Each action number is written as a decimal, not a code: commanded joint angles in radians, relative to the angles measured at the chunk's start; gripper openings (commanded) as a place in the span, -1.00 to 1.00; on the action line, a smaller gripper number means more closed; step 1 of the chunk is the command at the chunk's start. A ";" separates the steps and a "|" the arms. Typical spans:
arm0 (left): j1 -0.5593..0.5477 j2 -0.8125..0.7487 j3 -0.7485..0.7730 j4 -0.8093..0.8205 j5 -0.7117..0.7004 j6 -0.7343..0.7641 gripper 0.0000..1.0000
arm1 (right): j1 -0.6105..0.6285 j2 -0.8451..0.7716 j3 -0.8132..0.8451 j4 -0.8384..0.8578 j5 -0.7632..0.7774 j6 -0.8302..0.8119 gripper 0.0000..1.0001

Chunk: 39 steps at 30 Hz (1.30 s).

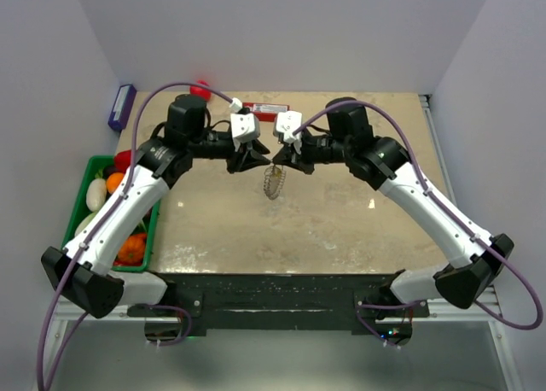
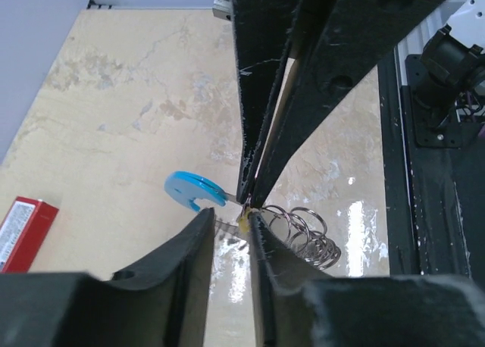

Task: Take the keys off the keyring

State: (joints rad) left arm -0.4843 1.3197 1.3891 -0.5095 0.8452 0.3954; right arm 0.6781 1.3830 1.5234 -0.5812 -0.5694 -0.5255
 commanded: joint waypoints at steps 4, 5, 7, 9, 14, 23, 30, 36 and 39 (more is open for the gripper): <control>0.029 -0.071 0.019 0.063 0.077 -0.016 -0.21 | -0.046 -0.061 -0.032 0.124 -0.124 0.050 -1.00; 0.032 -0.073 0.018 0.066 0.083 -0.017 -0.21 | -0.052 -0.065 -0.040 0.136 -0.136 0.058 -1.00; 0.042 -0.079 0.010 0.072 0.097 -0.027 -0.20 | -0.069 -0.085 -0.068 0.185 -0.181 0.094 -1.00; 0.046 -0.080 0.002 0.083 0.114 -0.033 -0.20 | -0.101 -0.094 -0.095 0.224 -0.247 0.123 -1.00; 0.052 -0.073 -0.009 0.103 0.156 -0.056 -0.20 | -0.137 -0.116 -0.135 0.325 -0.362 0.200 -1.00; 0.053 -0.050 -0.028 0.170 0.267 -0.128 -0.28 | -0.149 -0.116 -0.219 0.506 -0.481 0.315 -1.00; 0.053 -0.034 -0.033 0.170 0.304 -0.139 -0.44 | -0.152 -0.121 -0.238 0.558 -0.503 0.344 -1.00; 0.053 -0.028 -0.036 0.164 0.313 -0.135 -0.44 | -0.152 -0.121 -0.246 0.573 -0.503 0.346 -1.00; 0.053 -0.024 -0.035 0.172 0.318 -0.144 -0.47 | -0.152 -0.119 -0.246 0.578 -0.504 0.354 -1.00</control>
State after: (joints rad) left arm -0.4385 1.2903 1.3594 -0.3771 1.1271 0.2718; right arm 0.5297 1.2869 1.2842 -0.0799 -1.0435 -0.1947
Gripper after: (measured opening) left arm 0.281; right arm 0.015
